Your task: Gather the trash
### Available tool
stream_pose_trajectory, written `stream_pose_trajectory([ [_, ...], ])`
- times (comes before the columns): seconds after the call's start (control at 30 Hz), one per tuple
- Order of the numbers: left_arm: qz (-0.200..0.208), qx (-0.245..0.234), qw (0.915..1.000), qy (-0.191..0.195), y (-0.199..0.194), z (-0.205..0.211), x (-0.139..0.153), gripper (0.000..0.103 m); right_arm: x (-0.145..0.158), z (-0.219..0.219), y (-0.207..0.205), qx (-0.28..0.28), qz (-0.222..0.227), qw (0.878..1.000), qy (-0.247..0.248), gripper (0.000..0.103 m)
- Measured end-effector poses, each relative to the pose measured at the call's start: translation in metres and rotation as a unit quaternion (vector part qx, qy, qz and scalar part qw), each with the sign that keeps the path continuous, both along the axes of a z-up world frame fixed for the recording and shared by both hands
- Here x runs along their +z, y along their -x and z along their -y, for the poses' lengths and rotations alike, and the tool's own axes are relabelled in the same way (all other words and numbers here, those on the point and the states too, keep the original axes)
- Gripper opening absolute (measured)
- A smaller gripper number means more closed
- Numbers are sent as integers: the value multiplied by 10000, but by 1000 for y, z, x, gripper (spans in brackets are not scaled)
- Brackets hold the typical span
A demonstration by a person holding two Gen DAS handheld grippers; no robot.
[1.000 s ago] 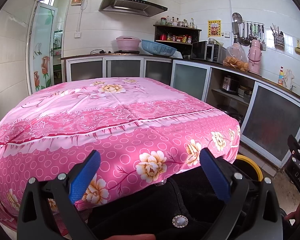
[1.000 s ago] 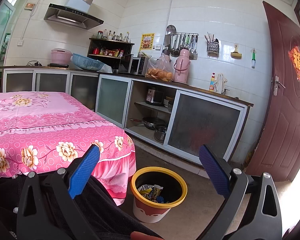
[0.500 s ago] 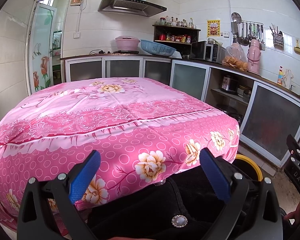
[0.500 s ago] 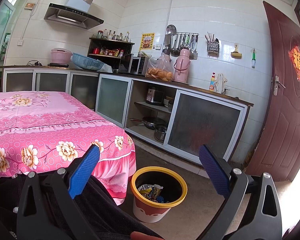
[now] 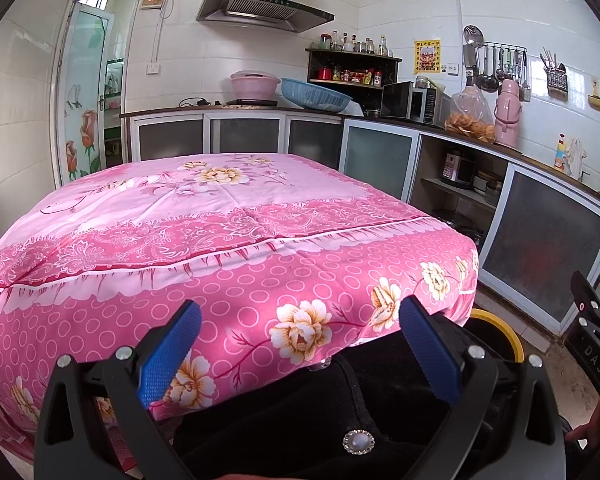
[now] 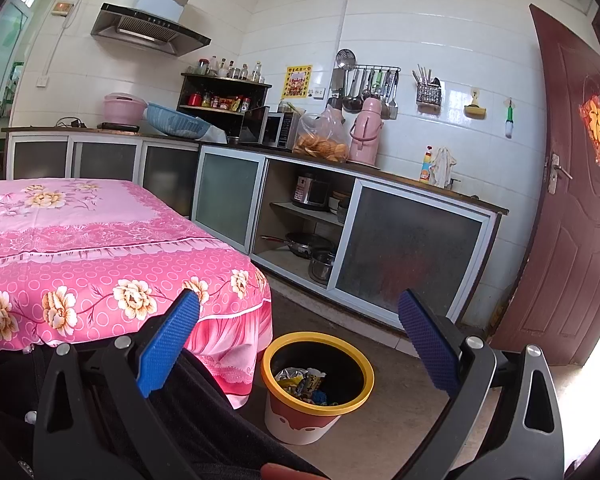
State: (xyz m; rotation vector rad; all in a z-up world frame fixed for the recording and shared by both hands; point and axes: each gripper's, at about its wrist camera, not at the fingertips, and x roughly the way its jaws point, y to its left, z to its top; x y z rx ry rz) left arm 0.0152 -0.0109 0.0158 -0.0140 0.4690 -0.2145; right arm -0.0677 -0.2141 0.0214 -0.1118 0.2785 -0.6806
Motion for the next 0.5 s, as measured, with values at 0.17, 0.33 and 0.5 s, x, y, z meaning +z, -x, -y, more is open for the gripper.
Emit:
stream_pose_trajectory([
  [0.17, -5, -7, 10000, 2, 0, 0, 0, 95, 0, -1, 0, -5, 3, 10000, 0, 95],
  [0.33, 9, -10, 10000, 10, 1, 0, 0, 95, 0, -1, 0, -3, -1, 10000, -1, 95],
  [0.5, -8, -34, 10000, 17, 0, 0, 1, 95, 1, 0, 0, -5, -2, 10000, -3, 95],
])
